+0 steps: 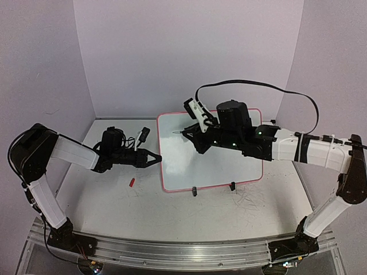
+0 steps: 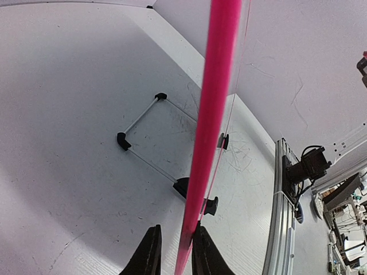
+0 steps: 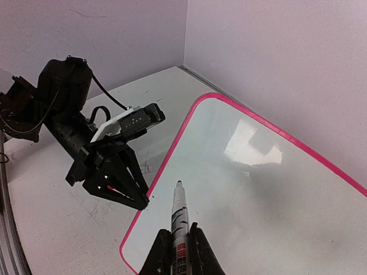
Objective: Write a sentence on the whiteboard
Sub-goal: Hold the whiteboard at the center of the board.
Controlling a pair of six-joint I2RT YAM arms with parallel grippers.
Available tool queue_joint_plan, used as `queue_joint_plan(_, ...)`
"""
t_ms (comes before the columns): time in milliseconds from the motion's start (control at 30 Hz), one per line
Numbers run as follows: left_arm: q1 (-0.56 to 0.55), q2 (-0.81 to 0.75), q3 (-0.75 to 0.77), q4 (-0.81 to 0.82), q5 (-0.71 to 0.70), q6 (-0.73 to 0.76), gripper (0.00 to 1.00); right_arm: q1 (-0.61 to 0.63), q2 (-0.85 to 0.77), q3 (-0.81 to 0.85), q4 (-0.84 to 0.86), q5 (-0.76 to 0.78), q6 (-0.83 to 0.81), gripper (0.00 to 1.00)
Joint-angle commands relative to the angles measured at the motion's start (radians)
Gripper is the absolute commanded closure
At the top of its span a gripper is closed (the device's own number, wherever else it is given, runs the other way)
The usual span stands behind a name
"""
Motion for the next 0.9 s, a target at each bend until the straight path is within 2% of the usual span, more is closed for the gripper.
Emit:
queue_joint_plan(0,0.001,-0.03,-0.005,0.045,-0.008,0.011,0.85,0.013,0.012,0.003,0.063,0.041,0.003,1.0)
queue_joint_plan(167,0.001,-0.02,0.007,0.05,0.001,0.013,0.92,0.025,0.03,0.014,0.067,0.044,0.005,1.0)
queue_joint_plan(367,-0.004,-0.016,0.006,0.052,0.016,0.012,0.88,0.057,0.075,0.04,0.067,0.05,-0.015,1.0)
queue_joint_plan(567,-0.018,-0.003,0.018,0.052,0.023,0.013,0.84,0.084,0.117,0.062,0.082,0.138,-0.023,1.0)
queue_joint_plan(800,-0.025,0.011,0.031,0.053,0.027,0.023,0.85,0.088,0.141,0.062,0.106,0.149,-0.026,1.0)
queue_joint_plan(867,-0.025,0.011,0.033,0.052,0.027,0.027,0.88,0.09,0.151,0.063,0.112,0.149,-0.03,1.0)
